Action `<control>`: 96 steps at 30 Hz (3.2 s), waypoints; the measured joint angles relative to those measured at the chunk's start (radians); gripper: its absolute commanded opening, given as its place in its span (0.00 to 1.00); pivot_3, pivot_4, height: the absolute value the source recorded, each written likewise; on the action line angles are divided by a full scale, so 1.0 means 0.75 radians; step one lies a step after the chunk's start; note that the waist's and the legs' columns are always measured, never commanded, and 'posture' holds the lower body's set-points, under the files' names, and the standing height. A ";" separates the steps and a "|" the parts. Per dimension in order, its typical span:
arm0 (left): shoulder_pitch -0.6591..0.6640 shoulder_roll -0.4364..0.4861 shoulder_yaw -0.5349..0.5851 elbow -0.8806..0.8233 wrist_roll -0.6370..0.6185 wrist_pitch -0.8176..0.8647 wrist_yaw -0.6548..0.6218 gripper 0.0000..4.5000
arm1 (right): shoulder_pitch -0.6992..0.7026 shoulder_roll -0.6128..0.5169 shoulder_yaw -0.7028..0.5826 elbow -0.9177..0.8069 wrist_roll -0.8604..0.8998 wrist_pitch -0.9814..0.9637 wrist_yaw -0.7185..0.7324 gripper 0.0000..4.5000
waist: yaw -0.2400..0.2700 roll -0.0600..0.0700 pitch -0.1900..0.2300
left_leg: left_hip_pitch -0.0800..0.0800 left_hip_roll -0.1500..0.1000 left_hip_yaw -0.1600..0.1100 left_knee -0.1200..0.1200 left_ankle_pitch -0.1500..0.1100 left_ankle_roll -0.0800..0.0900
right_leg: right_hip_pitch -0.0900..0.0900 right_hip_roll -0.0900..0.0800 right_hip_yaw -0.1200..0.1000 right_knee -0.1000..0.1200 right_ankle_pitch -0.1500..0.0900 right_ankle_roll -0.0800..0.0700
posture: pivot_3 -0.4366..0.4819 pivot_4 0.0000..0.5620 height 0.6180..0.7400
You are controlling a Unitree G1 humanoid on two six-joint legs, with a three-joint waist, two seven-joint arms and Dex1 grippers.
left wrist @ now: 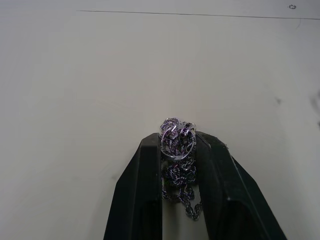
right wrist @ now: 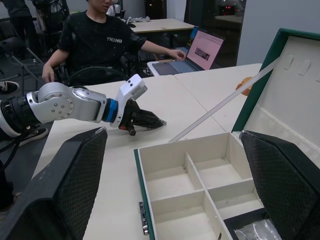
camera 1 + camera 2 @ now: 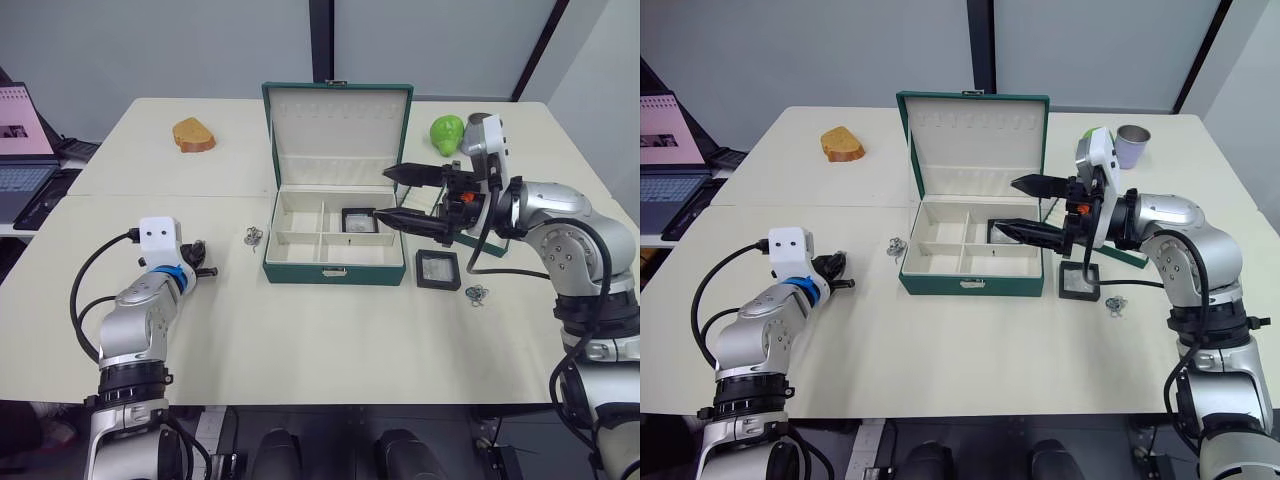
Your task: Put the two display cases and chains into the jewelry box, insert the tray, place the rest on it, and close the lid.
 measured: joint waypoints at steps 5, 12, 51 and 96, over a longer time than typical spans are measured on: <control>0.002 0.000 -0.003 0.003 0.008 -0.003 -0.003 0.41 | -0.001 0.008 0.002 0.005 -0.003 -0.001 0.001 1.00 | 0.000 0.000 0.000 | 0.000 0.000 0.000 0.000 0.000 0.000 | 0.000 0.000 0.000 0.000 0.000 0.000 | 0.48 0.27 1.00; 0.004 0.007 -0.003 0.004 0.020 0.009 -0.002 0.80 | -0.001 0.007 0.002 0.005 -0.004 0.000 0.002 1.00 | 0.001 0.000 0.000 | 0.000 0.000 0.000 0.000 0.000 0.000 | 0.000 0.000 0.000 0.000 0.000 0.000 | 0.48 0.27 1.00; 0.030 -0.011 0.035 -0.057 -0.035 0.027 0.008 0.00 | -0.017 0.001 0.001 0.033 -0.015 -0.009 0.001 1.00 | -0.001 -0.002 0.002 | -0.001 0.000 0.001 -0.001 0.000 0.000 | -0.001 0.000 0.001 -0.001 0.000 0.000 | 0.48 0.27 1.00; -0.547 0.075 -0.187 -0.556 -0.300 0.441 -0.139 0.00 | -0.233 -0.144 -0.062 0.108 -0.018 -0.012 0.053 1.00 | 0.001 -0.007 0.004 | -0.003 0.000 0.001 -0.001 0.000 0.000 | -0.003 0.000 0.001 -0.004 0.000 0.000 | 0.48 0.27 1.00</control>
